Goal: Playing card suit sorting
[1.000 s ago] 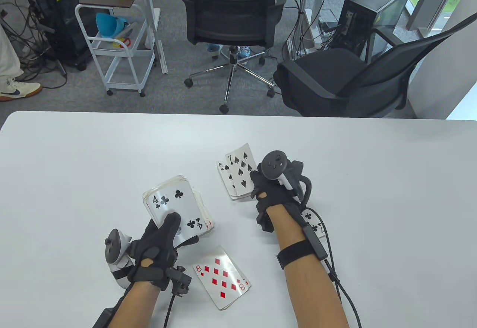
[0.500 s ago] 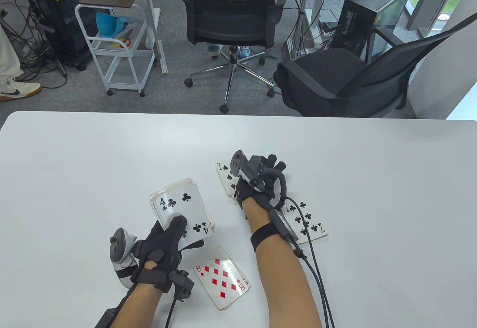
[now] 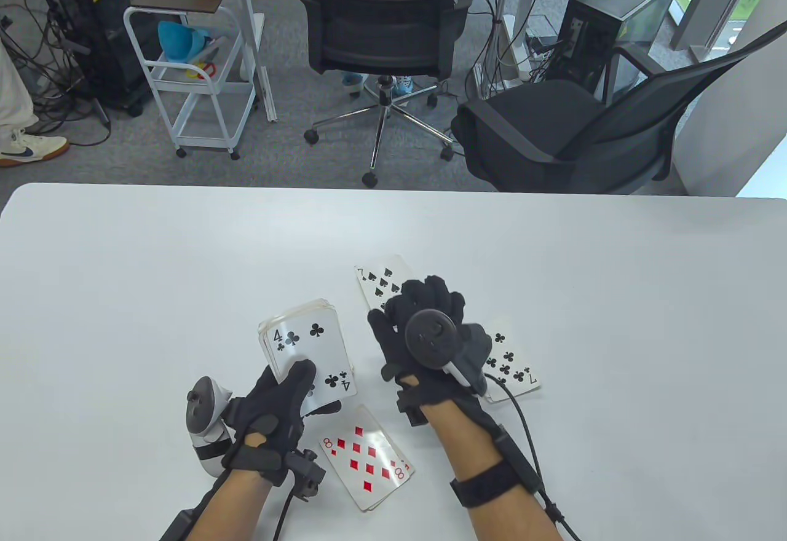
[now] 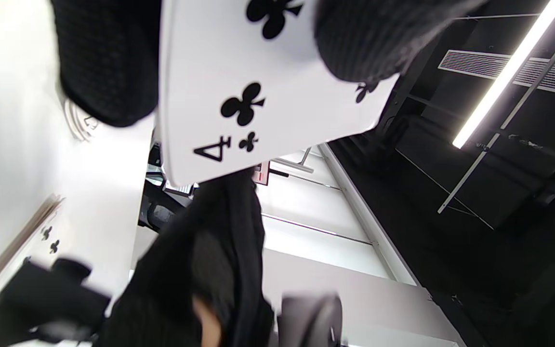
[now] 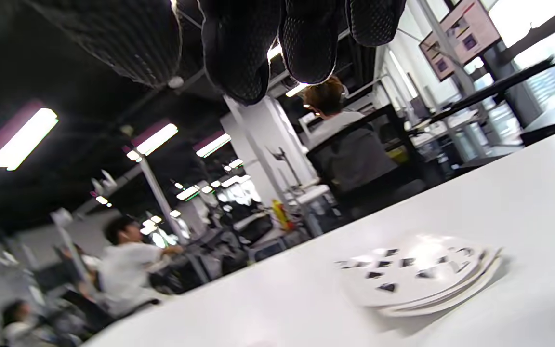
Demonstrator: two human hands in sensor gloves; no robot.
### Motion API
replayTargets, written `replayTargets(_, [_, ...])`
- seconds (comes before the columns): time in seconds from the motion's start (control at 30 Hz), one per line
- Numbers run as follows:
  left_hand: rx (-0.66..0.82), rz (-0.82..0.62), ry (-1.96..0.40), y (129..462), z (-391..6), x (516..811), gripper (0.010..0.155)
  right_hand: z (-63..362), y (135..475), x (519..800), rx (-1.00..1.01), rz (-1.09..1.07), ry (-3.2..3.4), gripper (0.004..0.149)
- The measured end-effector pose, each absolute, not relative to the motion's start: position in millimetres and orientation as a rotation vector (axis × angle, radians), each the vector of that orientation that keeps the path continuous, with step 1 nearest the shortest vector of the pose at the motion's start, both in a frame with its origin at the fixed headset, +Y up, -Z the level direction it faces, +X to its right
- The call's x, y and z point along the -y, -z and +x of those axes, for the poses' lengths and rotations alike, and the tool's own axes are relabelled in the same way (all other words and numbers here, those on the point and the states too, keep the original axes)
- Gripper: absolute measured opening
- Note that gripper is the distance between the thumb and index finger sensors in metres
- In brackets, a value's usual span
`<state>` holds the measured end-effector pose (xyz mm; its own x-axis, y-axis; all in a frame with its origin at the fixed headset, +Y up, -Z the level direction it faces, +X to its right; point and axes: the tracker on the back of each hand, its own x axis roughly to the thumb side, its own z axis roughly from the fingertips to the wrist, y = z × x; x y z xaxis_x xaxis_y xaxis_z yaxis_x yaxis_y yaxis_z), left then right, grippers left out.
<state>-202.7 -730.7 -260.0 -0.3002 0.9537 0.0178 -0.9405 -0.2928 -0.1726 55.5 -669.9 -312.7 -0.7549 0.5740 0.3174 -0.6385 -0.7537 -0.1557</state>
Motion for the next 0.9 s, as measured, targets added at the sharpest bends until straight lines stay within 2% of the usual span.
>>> replayTargets(0.27, [0.172, -0.131, -1.809, 259.0, -196.3, 736.1, 0.055, 57.4, 279.5, 679.9, 0.488, 0.495, -2.295, 0.047])
replayTargets(0.67, [0.195, -0.163, -1.778, 257.3, -188.4, 740.8, 0.055, 41.1, 265.5, 686.3, 0.48, 0.575, -2.347, 0.063])
replayTargets(0.9, [0.208, -0.167, -1.788, 256.5, -186.6, 742.1, 0.055, 33.2, 264.2, 693.7, 0.43, 0.591, -2.362, 0.064])
